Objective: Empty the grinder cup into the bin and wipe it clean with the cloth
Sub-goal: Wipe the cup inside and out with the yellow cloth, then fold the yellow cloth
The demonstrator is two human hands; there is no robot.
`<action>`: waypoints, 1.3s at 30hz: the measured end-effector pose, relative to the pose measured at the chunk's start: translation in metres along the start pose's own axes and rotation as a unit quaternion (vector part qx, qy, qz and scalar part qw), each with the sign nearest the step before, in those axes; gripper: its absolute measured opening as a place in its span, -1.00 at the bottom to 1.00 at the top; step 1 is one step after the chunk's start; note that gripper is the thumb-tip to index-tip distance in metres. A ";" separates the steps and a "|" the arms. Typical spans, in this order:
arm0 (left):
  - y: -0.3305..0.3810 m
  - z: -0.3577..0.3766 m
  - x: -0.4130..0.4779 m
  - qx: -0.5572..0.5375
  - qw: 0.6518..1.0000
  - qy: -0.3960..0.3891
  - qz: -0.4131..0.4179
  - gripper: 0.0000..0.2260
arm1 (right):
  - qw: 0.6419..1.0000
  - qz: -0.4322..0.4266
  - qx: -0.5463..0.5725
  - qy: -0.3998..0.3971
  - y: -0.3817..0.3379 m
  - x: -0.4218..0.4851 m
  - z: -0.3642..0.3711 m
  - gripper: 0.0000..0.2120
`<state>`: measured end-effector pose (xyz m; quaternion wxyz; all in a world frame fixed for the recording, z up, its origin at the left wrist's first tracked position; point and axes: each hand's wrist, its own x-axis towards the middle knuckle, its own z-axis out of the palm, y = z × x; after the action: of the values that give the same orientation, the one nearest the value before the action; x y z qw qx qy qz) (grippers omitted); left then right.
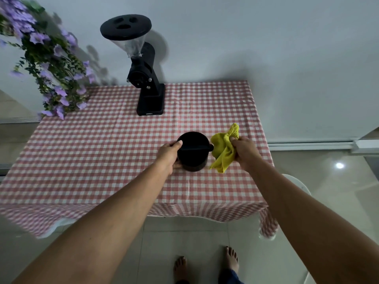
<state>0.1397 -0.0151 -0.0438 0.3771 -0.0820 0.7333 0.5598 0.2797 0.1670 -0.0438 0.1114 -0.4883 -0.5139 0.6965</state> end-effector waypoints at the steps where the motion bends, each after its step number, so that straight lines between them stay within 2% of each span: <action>1: 0.003 0.001 -0.001 0.031 0.999 0.028 0.030 -0.57 | 0.999 0.015 0.026 -0.019 -0.001 -0.003 -0.004 -0.77; 3: 0.014 0.004 -0.008 0.128 0.976 0.114 0.132 -0.54 | 0.996 0.031 0.070 -0.053 0.000 -0.007 -0.011 -0.73; 5: 0.026 0.010 -0.018 0.206 0.931 0.152 0.261 -0.58 | 0.990 0.023 0.106 -0.086 0.001 -0.012 -0.017 -0.66; 6: 0.033 0.014 -0.024 0.229 0.912 0.135 0.312 -0.61 | 0.987 0.014 0.123 -0.103 0.001 -0.015 -0.020 -0.58; 8: 0.045 0.027 -0.036 0.268 0.890 0.052 0.365 -0.64 | 0.980 0.000 0.135 -0.145 -0.001 -0.021 -0.025 -0.38; 10: 0.052 0.042 -0.048 0.306 0.882 -0.061 0.354 -0.59 | 0.975 -0.029 0.120 -0.182 -0.005 -0.030 -0.029 -0.34; 12: 0.055 0.058 -0.057 0.313 0.883 -0.169 0.306 -0.51 | 0.973 -0.055 0.110 -0.193 -0.010 -0.037 -0.035 -0.46; 15: 0.055 0.078 -0.063 0.297 0.888 -0.247 0.250 -0.46 | 0.975 -0.070 0.127 -0.171 -0.017 -0.044 -0.047 -0.51; 17: 0.056 0.087 -0.067 0.297 0.888 -0.252 0.242 -0.52 | 0.976 -0.071 0.150 -0.138 -0.020 -0.049 -0.056 -0.58; 20: 0.057 0.098 -0.069 0.327 0.878 -0.244 0.251 -0.65 | 0.981 -0.088 0.158 -0.075 -0.026 -0.055 -0.074 -0.78; 23: 0.060 0.107 -0.070 0.352 0.863 -0.247 0.266 -0.71 | 0.983 -0.121 0.127 -0.061 -0.029 -0.062 -0.096 -0.91; 28: 0.066 0.120 -0.070 0.358 0.849 -0.248 0.298 -0.71 | 0.985 -0.173 -0.009 0.029 -0.030 -0.065 -0.123 -0.84; 31: 0.064 0.130 -0.069 0.364 0.843 -0.252 0.304 -0.77 | 0.984 -0.162 -0.005 0.069 -0.023 -0.061 -0.131 -0.84; 34: 0.060 0.136 -0.068 0.345 0.858 -0.257 0.281 -0.82 | 0.985 -0.148 0.000 0.092 -0.014 -0.056 -0.136 -0.88; 39: 0.037 0.138 -0.061 0.282 0.905 -0.259 0.187 -0.74 | 0.990 -0.099 -0.027 0.094 0.005 -0.047 -0.140 -0.86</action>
<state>0.2261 0.1014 0.0112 0.4495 0.3147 0.7386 0.3917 0.4158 0.2186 -0.0203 0.2137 -0.5011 -0.5656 0.6191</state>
